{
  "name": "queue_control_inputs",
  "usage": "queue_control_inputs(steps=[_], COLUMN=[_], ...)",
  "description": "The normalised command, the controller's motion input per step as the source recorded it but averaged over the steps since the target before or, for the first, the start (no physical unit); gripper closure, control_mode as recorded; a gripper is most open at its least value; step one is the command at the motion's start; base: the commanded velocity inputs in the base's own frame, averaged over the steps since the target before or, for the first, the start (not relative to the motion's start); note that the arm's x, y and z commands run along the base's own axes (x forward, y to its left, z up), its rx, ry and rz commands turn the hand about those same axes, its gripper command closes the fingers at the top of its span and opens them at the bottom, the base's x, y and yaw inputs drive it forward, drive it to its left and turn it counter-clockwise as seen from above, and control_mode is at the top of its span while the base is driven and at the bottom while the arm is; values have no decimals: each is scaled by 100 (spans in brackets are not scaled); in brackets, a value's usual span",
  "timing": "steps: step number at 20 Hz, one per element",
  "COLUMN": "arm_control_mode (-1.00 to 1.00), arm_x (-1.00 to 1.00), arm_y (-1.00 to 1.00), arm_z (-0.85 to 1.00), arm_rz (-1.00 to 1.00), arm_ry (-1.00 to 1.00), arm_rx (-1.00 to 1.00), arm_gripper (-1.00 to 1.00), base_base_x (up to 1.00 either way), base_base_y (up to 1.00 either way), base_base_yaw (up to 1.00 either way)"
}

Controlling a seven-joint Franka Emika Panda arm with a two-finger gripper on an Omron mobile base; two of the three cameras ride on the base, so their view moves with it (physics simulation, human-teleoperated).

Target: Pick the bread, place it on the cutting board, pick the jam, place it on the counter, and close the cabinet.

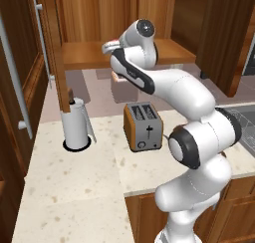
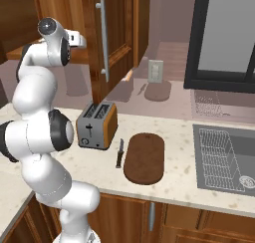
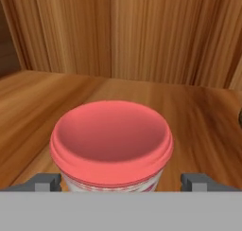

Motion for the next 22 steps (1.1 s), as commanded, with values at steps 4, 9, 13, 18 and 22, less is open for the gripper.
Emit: queue_control_inputs(steps=[4,9,13,18,22], arm_control_mode=[-100,-100,-100,-100,-100], arm_x=[22,10,0,0,0], arm_y=[4,9,2,0,0], arm_z=[-3,-4,0,0,0], arm_rz=[0,0,0,0,0], arm_ry=[0,0,0,0,0], arm_rx=[0,0,0,0,0], arm_gripper=[-100,100,100,100,100], base_base_x=[0,0,0,0,0], base_base_y=[0,0,0,0,0], base_base_yaw=[0,0,0,0,0])
